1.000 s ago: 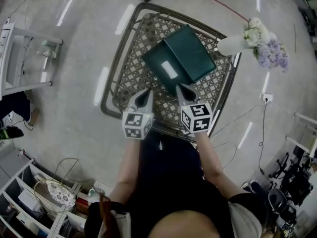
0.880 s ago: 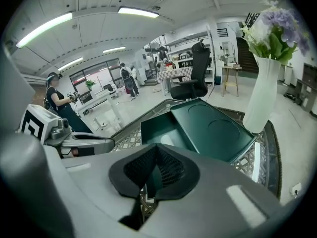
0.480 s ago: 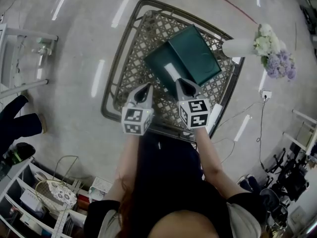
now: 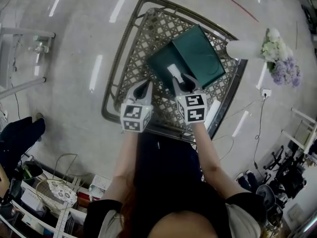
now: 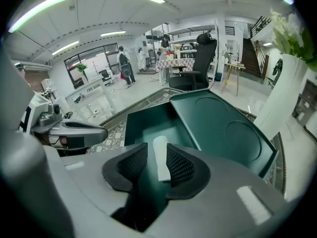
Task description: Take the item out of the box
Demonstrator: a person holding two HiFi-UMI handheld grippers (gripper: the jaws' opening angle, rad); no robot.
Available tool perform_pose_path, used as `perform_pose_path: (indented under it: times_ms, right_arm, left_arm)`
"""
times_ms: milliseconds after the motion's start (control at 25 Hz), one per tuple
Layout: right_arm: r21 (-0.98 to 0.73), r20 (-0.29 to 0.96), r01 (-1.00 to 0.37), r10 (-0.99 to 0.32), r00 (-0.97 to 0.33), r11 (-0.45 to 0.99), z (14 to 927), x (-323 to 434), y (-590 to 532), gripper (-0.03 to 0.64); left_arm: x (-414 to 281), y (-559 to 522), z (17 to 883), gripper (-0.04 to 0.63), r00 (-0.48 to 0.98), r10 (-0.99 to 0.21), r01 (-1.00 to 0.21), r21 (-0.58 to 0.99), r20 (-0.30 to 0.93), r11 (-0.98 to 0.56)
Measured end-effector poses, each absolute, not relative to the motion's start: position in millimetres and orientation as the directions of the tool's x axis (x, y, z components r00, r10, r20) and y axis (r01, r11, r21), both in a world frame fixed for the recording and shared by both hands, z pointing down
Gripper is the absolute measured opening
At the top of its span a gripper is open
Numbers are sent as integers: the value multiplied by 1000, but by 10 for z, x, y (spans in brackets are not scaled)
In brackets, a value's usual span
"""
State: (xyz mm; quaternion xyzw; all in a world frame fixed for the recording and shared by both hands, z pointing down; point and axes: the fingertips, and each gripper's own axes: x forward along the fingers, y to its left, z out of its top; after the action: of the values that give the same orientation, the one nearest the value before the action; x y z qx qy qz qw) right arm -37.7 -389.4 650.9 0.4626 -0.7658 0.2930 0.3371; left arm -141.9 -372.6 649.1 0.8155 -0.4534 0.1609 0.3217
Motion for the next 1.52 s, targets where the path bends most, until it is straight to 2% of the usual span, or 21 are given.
perform_pose_path:
  times_ms: [280,720,920,1240,1360,1520]
  right_arm:
    - [-61,824,-890,-481,-300,451,6717,-407,-3936,166]
    - [-6,873,-878,-426,-239,479,6929,-453,-3984,206]
    - [-29,901,-865,-361,-239,500,7065,-522,-3971,206]
    - [-40,906,-874,-351,-236,484,7118,-533,-3984,196]
    - [-30,905,-880,-361,-225,473,7120,-521,-3990,155]
    - [-28,904,-890,-368,-216,456,7128,-525,-3998,150]
  left_arm:
    - [-1460,-3775,6580,11,543,-630,-839,391,556,-378]
    - [-1545,-3782,6662,11,535,-631,-843,397,562,-362]
    - [-1579,-3756,6676,11,532,-633,-845,397,562,-357]
    - [-1639,-3708,6718,11,526,-633,-849,397,569,-349]
    - [-1640,-3697,6722,11,527,-633,-848,398,567,-350]
    - [-1652,-3693,6721,11,530,-634,-846,399,563,-353]
